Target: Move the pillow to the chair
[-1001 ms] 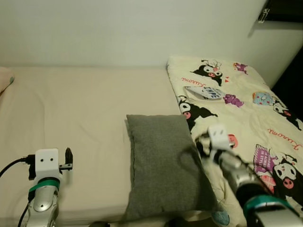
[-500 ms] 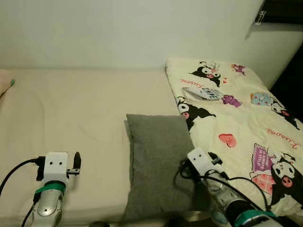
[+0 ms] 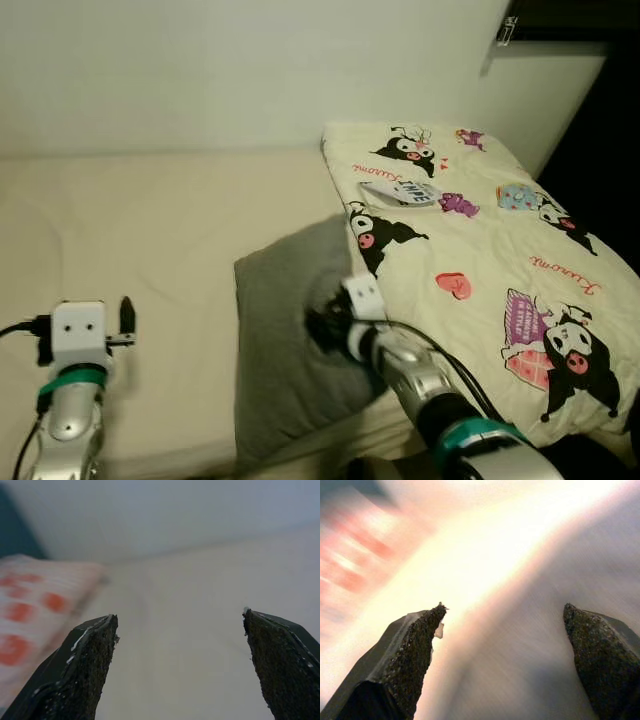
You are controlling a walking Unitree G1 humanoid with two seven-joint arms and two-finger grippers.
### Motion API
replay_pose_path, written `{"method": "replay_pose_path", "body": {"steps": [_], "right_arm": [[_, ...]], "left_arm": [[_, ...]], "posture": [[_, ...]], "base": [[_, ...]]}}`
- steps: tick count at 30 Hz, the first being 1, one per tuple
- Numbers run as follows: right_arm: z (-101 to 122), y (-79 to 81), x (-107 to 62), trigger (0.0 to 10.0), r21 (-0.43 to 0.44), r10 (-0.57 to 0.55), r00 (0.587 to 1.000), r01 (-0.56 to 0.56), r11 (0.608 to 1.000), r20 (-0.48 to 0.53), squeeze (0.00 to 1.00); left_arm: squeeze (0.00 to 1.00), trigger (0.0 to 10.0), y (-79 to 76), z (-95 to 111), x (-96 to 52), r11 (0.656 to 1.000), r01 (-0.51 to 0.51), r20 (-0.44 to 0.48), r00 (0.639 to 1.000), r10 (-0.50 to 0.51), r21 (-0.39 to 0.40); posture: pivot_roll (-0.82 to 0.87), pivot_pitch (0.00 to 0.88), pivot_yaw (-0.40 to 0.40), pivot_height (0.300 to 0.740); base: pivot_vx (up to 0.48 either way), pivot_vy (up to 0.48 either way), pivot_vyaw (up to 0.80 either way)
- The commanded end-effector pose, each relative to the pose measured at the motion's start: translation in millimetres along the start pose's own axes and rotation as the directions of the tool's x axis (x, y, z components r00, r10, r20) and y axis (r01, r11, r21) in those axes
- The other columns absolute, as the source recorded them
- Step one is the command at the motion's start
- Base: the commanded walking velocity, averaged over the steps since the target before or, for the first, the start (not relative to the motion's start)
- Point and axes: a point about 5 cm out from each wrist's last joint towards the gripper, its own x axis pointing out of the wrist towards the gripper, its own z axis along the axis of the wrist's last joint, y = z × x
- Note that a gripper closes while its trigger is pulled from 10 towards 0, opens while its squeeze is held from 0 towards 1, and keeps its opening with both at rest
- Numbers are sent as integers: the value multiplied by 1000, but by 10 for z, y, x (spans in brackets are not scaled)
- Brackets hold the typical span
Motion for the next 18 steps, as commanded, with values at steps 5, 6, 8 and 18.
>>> {"method": "replay_pose_path", "body": {"steps": [5, 6, 8, 18], "right_arm": [[956, 428, 5, 10000, 315, 335, 851, -473, 823, 404, 0], [956, 428, 5, 10000, 315, 335, 851, -473, 823, 404, 0], [1021, 407, -4, 10000, 321, 328, 843, -480, 816, 426, 0], [173, -728, -377, 10000, -352, -491, 871, 458, 816, -6, 0]], "left_arm": [[0, 10000, 401, 260, 122, 983, -182, 125, 976, 178, 24], [0, 10000, 401, 260, 122, 983, -182, 125, 976, 178, 24], [0, 10000, 431, 290, 134, 981, -193, 137, 973, 188, 25], [0, 10000, 152, 149, 75, 997, -78, 51, 996, 76, 25]], "posture": [[79, 41, 7, 617], [79, 41, 7, 617], [79, 41, 7, 617], [82, 54, 6, 617]], "base": [[0, 0, 0], [0, 0, 0], [0, 0, 0], [0, 0, 0]]}}
